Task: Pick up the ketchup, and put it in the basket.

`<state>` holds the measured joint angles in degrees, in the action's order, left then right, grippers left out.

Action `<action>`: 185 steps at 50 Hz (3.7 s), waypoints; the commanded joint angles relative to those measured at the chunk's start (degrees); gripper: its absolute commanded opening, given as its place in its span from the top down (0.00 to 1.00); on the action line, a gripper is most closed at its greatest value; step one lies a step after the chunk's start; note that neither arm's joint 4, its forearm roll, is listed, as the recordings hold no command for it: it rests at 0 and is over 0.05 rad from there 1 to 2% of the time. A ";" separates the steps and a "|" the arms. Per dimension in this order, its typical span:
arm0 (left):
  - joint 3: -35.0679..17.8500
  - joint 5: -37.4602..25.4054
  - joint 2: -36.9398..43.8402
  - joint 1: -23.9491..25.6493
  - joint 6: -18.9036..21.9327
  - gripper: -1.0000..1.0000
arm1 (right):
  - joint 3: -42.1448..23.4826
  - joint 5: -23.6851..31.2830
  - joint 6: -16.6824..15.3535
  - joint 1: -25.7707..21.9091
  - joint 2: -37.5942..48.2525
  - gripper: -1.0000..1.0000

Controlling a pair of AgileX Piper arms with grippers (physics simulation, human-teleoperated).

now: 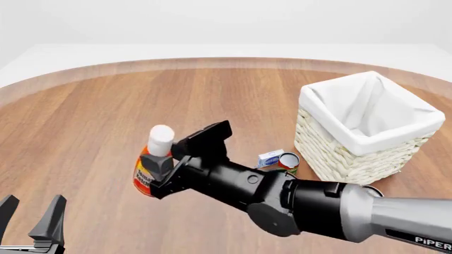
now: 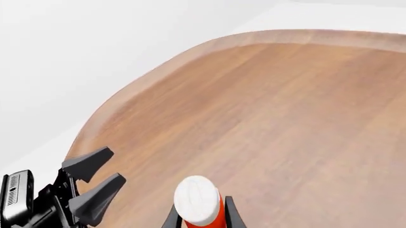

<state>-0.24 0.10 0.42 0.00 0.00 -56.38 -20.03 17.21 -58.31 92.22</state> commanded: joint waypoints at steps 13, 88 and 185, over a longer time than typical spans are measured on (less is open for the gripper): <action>0.00 0.00 0.00 0.00 0.00 0.00 | 3.02 -1.52 -5.06 9.43 -7.27 1.00; 0.00 0.00 0.00 0.00 0.00 0.00 | 14.66 -4.93 -3.14 48.77 -26.24 1.00; 0.00 0.00 0.00 0.00 0.00 0.00 | 6.53 1.58 -13.68 62.01 -5.35 1.00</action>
<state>-0.24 0.10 0.42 0.00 0.00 -48.52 -19.13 3.71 3.62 84.65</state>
